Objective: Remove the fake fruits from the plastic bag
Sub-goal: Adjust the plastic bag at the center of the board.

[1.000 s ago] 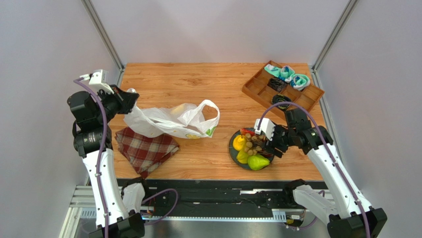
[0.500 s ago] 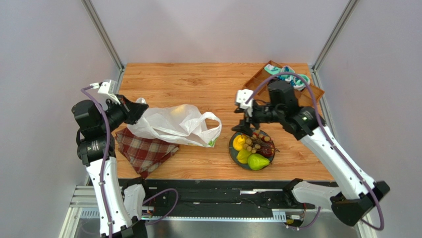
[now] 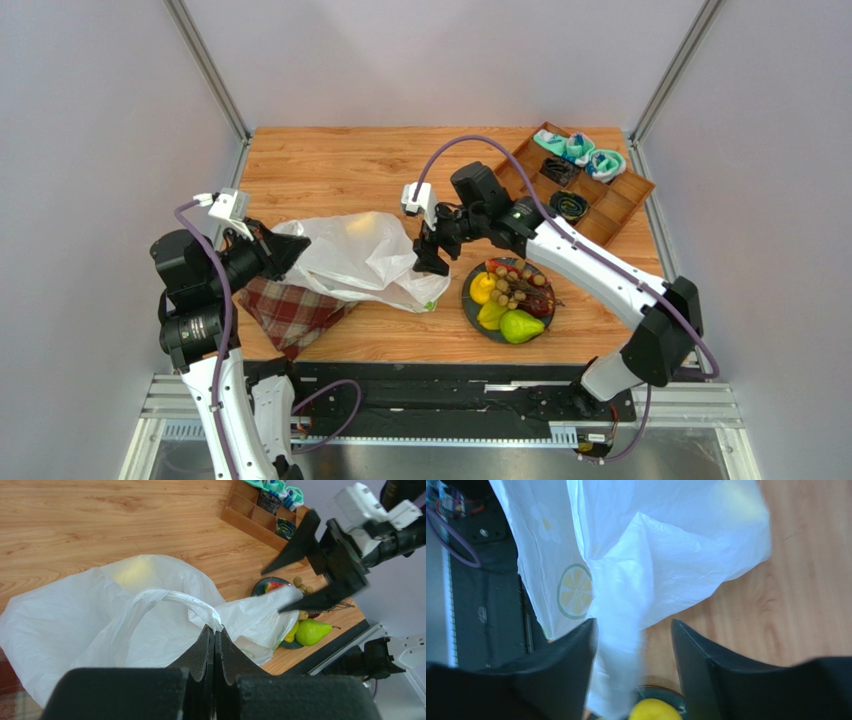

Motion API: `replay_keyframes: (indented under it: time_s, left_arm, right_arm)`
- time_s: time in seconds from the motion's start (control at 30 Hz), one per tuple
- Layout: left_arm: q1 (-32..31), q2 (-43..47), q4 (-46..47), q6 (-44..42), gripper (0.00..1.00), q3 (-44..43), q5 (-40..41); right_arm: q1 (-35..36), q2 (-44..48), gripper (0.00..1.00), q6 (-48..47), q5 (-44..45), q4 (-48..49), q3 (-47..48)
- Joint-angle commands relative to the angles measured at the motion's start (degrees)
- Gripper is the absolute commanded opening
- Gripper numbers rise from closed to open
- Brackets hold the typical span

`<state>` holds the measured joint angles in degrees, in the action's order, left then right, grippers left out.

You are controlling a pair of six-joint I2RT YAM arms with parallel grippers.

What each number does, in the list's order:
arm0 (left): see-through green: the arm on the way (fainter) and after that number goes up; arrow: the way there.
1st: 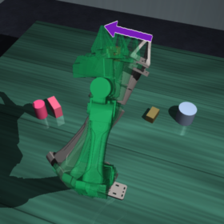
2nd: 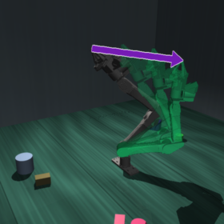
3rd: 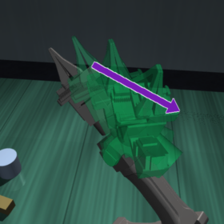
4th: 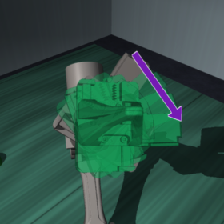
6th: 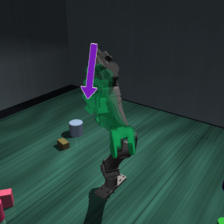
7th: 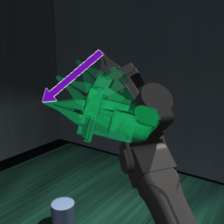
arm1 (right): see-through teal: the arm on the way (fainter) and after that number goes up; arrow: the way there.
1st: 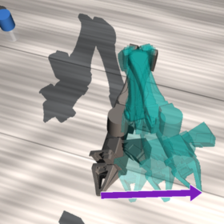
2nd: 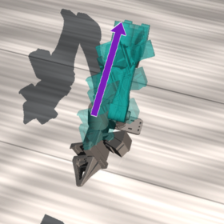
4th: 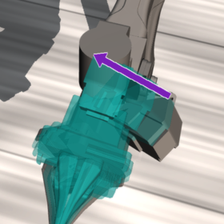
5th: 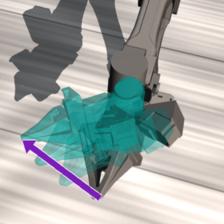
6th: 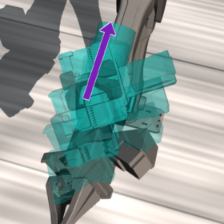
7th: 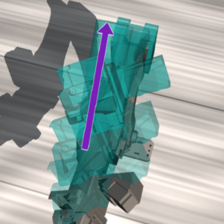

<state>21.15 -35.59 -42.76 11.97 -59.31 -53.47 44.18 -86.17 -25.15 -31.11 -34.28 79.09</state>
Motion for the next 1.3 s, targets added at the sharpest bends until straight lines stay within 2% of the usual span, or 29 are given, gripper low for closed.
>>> replay_keyframes:
  time_s: [0.0, 0.03, 0.07, 0.17, 0.2, 0.27, 0.3, 0.37, 0.43, 0.53, 0.63, 0.7, 0.8, 0.83, 0.87, 0.97, 1.03, 1.1, 1.13, 1.27]
  left_arm:
    - [0.3, 0.09, -2.49, -2.21, 0.0, -1.15, -0.05]
    - [0.39, -0.09, -3.28, -2.82, 0.0, -1.59, 0.21]
    - [0.39, -0.52, -4.34, -4.48, 0.0, -2.21, 0.39]
    - [0.3, -1.93, -11.97, -11.14, 0.0, -5.98, 1.53]
    - [0.3, -2.28, -17.04, -12.13, 0.22, -8.87, 2.49]
    - [0.3, -2.9, -21.29, -17.04, 0.44, -12.65, 5.04]
    - [0.3, -3.08, -24.18, -18.8, 0.67, -17.29, 4.44]
    - [0.39, -3.08, -26.05, -22.84, 0.71, -22.58, -1.35]
    - [0.39, -3.25, -25.54, -22.87, 0.73, -29.09, -8.88]
    - [0.3, -4.83, -22.54, -19.01, 0.71, -30.17, -16.2]
    - [0.04, -7.38, -21.4, -20.22, 0.64, -25.87, -16.84]
    - [-2.32, -8.26, -15.0, -18.3, 0.57, -21.75, -15.18]
    - [-16.97, -10.45, -11.11, -18.38, 0.47, -18.84, -4.22]
    - [-23.8, -11.24, -10.77, -18.9, 0.44, -18.04, 0.34]
    - [-25.35, -12.56, -8.85, -19.26, 0.35, -16.82, 1.0]
    - [-28.52, -14.67, -6.72, -22.14, 0.22, -11.72, 5.21]
    - [-32.46, -15.21, -4.98, -27.66, 0.21, -10.66, 10.12]
    - [-34.84, -14.94, -2.34, -29.1, 0.18, -7.85, 14.86]
    - [-35.29, -14.94, 0.2, -30.24, 0.13, -6.97, 15.67]
    - [-38.72, -13.63, 6.01, -33.41, 0.09, -2.66, 19.45]
  right_arm:
    - [0.11, -4.17, 0.38, -0.95, 0.88, -4.82, 7.03]
    - [0.2, -4.62, 0.21, -1.13, 1.31, -6.74, 8.17]
    - [0.03, -5.14, 0.0, -0.52, 2.45, -6.94, 9.4]
    - [-1.73, -5.15, 0.0, 3.94, -0.33, -5.19, 17.65]
    - [-2.52, -5.41, 0.0, 9.27, -1.31, -3.88, 21.77]
    - [-2.61, -5.85, 0.0, 13.35, -2.45, 0.08, 25.4]
    - [-2.52, -5.94, 0.0, 17.37, -2.98, 1.31, 26.54]
    - [-2.26, -6.38, 0.0, 21.08, -3.34, 3.34, 28.75]
    - [-1.38, -6.64, 0.0, 24.26, -3.43, 3.52, 28.84]
    - [-0.59, -5.68, 0.0, 27.67, -1.41, 5.01, 25.52]
    - [-0.5, -5.32, 0.0, 29.45, -1.32, 5.19, 23.75]
    - [-0.5, -5.15, 0.0, 29.98, -0.88, 5.1, 22.25]
    - [-0.59, -5.15, 0.0, 30.16, 0.52, 4.67, 21.55]
    - [-0.5, -5.23, 0.0, 30.24, 0.88, 4.58, 21.63]
    - [-0.59, -5.5, 0.0, 30.07, 1.05, 4.31, 21.89]
    - [-0.59, -5.76, 0.0, 29.11, 1.05, 3.0, 23.21]
    - [-0.68, -5.85, 0.0, 29.1, 1.49, 1.33, 24.62]
    - [-0.68, -5.85, 0.0, 29.71, 1.5, 0.54, 25.5]
    - [-0.68, -5.76, 0.0, 30.24, 1.41, 0.27, 25.67]
    - [-0.76, -5.85, 0.0, 32.79, 0.79, 0.53, 25.76]
